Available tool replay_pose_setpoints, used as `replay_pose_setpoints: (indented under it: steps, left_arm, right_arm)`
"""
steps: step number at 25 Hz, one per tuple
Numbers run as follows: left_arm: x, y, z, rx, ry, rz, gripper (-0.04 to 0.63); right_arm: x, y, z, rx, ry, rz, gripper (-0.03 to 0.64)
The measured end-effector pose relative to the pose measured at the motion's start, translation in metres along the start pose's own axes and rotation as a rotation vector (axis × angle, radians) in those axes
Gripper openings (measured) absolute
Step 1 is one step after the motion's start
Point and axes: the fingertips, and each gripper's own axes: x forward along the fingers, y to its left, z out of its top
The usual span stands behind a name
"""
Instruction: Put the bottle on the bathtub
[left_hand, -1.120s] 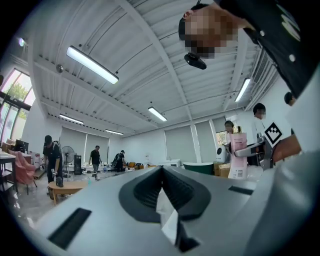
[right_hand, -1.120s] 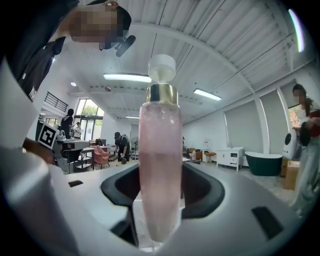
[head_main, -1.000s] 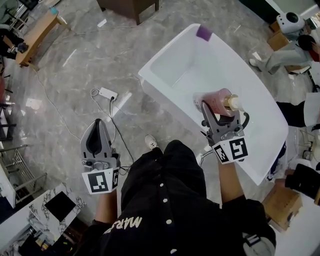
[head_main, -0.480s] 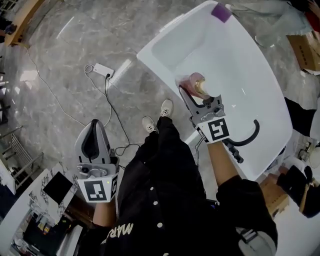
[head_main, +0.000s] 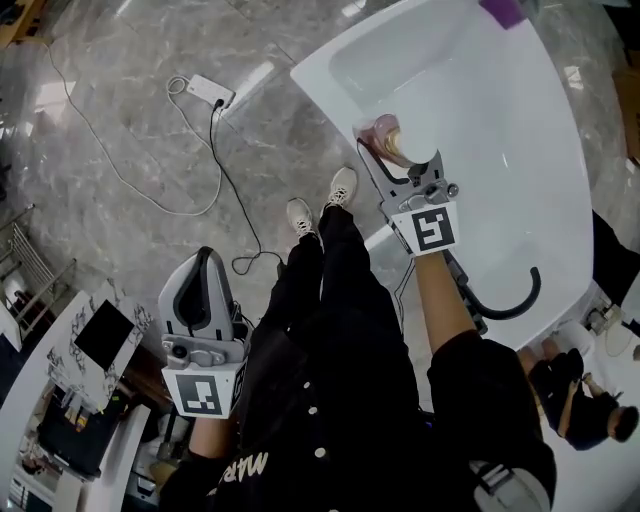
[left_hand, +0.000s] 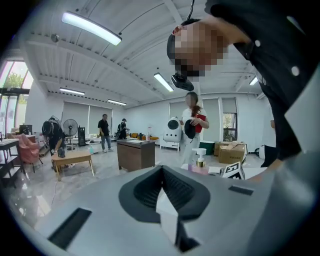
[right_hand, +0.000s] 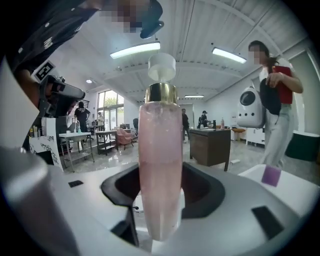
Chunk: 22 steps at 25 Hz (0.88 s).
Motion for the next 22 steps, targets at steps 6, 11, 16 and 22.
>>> replay_pose_setpoints:
  steps: [6,11,16,22]
  left_arm:
    - [0.005,-0.002,-0.038,-0.031,0.082,-0.002,0.011]
    - [0.009,0.002,-0.063,-0.056,0.128,0.009,0.011]
    - [0.008,0.001,-0.077,-0.071,0.157,0.014,0.011]
    - [0.015,0.003,-0.082,-0.083,0.171,0.014,0.011]
  right_arm:
    - [0.025,-0.006,-0.058,0.025,0.058,0.006,0.227]
    - [0.045,-0.007,-0.091,0.018,0.084,0.025,0.227]
    - [0.056,-0.006,-0.109,-0.007,0.109,0.034,0.228]
    - [0.065,-0.003,-0.114,0.012,0.099,0.06,0.229]
